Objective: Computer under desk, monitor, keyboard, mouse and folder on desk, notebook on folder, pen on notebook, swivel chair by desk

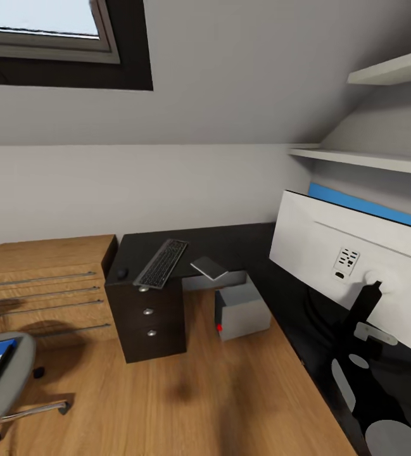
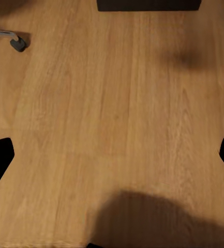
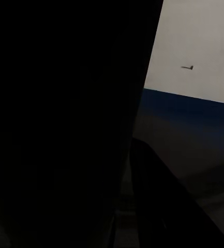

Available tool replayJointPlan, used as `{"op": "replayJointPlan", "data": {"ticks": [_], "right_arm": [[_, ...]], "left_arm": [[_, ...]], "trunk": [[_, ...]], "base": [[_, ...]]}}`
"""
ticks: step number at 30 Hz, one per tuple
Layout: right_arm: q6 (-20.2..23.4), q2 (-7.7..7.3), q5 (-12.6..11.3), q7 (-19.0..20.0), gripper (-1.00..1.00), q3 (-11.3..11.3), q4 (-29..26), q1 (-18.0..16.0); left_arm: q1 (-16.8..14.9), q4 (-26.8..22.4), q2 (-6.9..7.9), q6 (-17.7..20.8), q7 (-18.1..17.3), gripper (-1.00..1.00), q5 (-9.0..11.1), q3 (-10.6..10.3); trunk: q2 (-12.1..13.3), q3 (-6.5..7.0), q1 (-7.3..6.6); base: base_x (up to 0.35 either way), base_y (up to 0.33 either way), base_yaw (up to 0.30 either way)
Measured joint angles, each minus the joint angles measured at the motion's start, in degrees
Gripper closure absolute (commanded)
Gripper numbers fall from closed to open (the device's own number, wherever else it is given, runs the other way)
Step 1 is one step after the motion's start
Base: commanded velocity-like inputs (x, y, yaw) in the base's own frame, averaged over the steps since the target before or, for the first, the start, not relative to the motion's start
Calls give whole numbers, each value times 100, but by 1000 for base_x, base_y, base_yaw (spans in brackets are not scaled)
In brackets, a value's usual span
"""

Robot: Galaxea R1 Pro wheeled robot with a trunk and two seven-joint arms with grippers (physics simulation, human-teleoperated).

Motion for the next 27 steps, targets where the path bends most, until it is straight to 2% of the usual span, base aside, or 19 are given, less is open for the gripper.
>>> {"op": "replayJointPlan", "data": {"ticks": [13,27], "right_arm": [[-31,-1,-30,-6,100,1,-4,-1],[-33,3,-20,-10,100,7,3,0]], "left_arm": [[0,0,0,-1,0,-100,0,0],[0,-1,0,-1,2,-100,0,1]], "trunk": [[0,0,0],[0,0,1]], "base": [[-286,-165,0],[-323,-65,0]]}}
